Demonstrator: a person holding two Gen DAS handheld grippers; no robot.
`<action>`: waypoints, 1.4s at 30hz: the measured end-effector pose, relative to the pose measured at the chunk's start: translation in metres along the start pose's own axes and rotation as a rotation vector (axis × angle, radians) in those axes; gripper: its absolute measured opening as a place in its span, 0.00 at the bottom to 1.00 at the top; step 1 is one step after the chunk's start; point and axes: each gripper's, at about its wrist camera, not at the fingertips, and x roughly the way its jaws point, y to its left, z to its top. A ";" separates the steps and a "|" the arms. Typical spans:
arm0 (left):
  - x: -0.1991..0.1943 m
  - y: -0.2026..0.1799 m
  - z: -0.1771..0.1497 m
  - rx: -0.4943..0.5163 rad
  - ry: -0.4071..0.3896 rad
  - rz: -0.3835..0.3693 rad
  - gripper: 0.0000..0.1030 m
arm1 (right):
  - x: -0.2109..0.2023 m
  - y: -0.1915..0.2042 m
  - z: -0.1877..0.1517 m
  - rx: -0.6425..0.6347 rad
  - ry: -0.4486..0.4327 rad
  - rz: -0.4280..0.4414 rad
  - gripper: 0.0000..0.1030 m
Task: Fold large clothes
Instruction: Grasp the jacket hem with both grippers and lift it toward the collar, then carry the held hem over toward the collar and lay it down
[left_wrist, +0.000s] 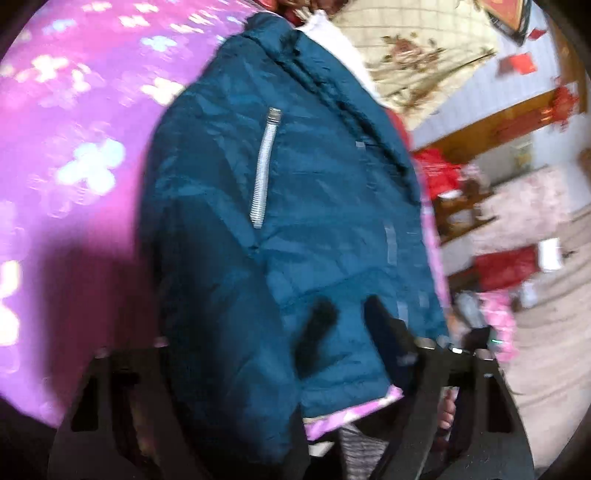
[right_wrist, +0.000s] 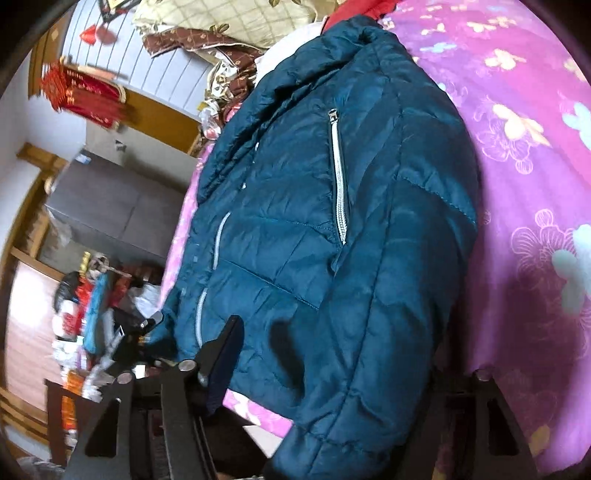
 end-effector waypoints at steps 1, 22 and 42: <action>0.000 -0.004 -0.001 0.023 0.002 0.070 0.37 | 0.000 0.002 -0.001 -0.010 -0.003 -0.020 0.55; -0.086 -0.052 -0.021 0.071 -0.199 0.168 0.12 | -0.066 0.048 0.001 -0.133 -0.125 -0.033 0.15; -0.140 -0.114 -0.003 0.249 -0.397 0.262 0.12 | -0.107 0.115 0.043 -0.292 -0.243 -0.015 0.14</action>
